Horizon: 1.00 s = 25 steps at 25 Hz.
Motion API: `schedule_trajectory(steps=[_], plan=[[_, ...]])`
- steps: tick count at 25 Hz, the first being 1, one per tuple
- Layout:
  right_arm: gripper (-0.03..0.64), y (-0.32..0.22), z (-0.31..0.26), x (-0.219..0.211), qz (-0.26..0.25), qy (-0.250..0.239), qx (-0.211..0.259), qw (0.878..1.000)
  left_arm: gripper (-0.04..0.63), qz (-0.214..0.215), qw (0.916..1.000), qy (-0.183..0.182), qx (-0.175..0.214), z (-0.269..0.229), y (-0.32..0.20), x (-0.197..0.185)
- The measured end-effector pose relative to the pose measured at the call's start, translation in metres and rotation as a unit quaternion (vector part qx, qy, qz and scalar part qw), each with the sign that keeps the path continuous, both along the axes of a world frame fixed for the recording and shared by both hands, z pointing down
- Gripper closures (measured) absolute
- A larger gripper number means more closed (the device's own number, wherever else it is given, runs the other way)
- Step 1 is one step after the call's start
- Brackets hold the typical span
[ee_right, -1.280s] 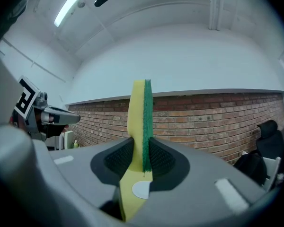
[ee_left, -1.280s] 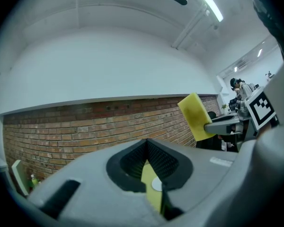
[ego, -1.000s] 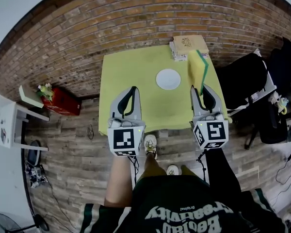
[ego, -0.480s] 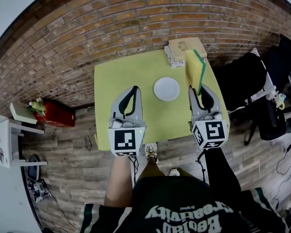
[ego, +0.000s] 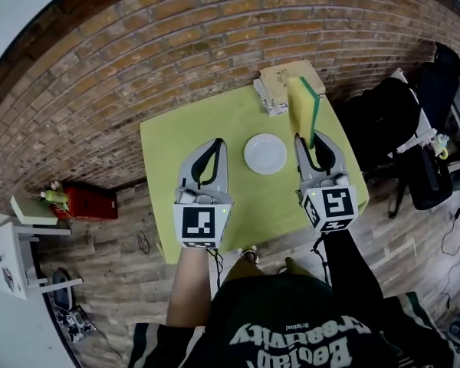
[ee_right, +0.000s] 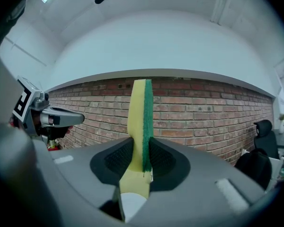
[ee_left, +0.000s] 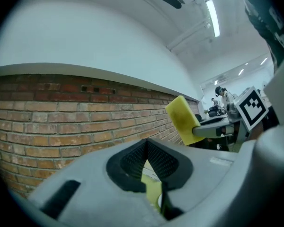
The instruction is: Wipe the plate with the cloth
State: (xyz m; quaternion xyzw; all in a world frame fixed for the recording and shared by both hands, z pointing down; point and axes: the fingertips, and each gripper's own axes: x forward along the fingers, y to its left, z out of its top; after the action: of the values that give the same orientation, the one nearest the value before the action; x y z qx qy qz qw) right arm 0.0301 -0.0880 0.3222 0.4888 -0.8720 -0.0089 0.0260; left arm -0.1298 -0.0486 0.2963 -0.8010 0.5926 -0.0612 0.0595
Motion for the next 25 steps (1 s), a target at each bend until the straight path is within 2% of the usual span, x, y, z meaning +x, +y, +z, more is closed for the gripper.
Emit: schedule_trajectory(steps=[7,10,19,25], plan=[[0.509,-0.024,0.006,-0.013,0.027,0.0,-0.01,1.0,0.588,0.031,0.9994,-0.001,0.015,0.008,-0.031,-0.008],[0.508,-0.033,0.008,-0.016,0.039,0.0,-0.011,0.999,0.588,0.048,0.9988,-0.005,0.01,0.019,-0.04,-0.01],[0.514,-0.05,0.026,-0.025,0.066,0.016,-0.037,0.997,0.588,0.07,0.9973,0.0,-0.024,0.048,-0.069,-0.019],[0.514,-0.055,0.049,-0.035,0.062,0.03,-0.07,0.995,0.588,0.079,0.9955,0.009,-0.052,0.077,-0.075,-0.025]])
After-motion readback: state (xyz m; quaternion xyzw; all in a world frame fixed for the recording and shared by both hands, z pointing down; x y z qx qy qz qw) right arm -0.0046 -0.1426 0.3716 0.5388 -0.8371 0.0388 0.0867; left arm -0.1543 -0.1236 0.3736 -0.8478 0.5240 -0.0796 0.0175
